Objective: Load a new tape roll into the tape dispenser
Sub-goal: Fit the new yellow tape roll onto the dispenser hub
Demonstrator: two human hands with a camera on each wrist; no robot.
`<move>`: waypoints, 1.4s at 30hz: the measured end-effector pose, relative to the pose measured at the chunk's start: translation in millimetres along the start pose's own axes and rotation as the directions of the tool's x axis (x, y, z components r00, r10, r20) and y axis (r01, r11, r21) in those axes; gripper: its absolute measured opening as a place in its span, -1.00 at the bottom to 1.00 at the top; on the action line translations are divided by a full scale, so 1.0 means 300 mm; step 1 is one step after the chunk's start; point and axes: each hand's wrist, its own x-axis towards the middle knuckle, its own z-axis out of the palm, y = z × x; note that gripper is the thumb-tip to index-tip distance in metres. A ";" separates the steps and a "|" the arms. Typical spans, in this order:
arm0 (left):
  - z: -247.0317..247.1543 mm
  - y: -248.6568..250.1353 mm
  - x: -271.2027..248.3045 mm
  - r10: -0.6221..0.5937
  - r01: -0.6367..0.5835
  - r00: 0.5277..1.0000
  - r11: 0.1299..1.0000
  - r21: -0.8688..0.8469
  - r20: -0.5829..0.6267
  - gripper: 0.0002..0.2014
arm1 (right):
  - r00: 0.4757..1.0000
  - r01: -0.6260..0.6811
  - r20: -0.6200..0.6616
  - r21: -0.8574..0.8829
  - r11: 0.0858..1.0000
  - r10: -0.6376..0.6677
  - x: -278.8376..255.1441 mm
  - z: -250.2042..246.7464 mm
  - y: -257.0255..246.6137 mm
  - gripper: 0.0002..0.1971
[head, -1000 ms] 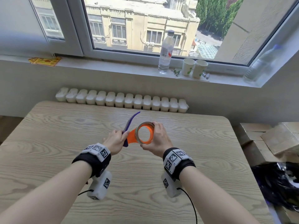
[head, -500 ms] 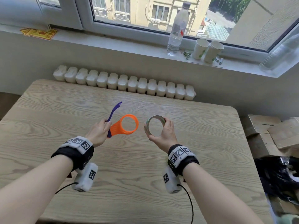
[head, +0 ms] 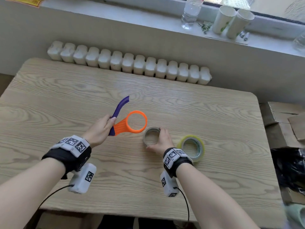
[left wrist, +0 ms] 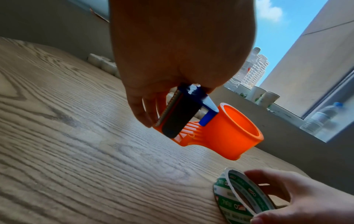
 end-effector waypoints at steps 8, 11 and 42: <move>0.053 0.037 -0.001 -0.021 0.022 1.000 0.982 -0.187 0.010 -0.77 | 1.000 0.013 0.017 0.027 1.000 -0.014 -0.019 -0.003 0.023 0.12; 0.070 0.069 0.000 -0.022 0.026 0.999 0.982 -0.187 0.024 -0.76 | 0.999 0.039 -0.037 0.010 0.999 -0.039 -0.055 -0.050 0.058 0.11; 0.253 0.286 0.011 -0.021 0.057 0.980 0.982 -0.179 0.200 -0.79 | 0.902 -0.044 -0.416 0.171 0.984 0.113 -0.158 -0.350 0.269 0.02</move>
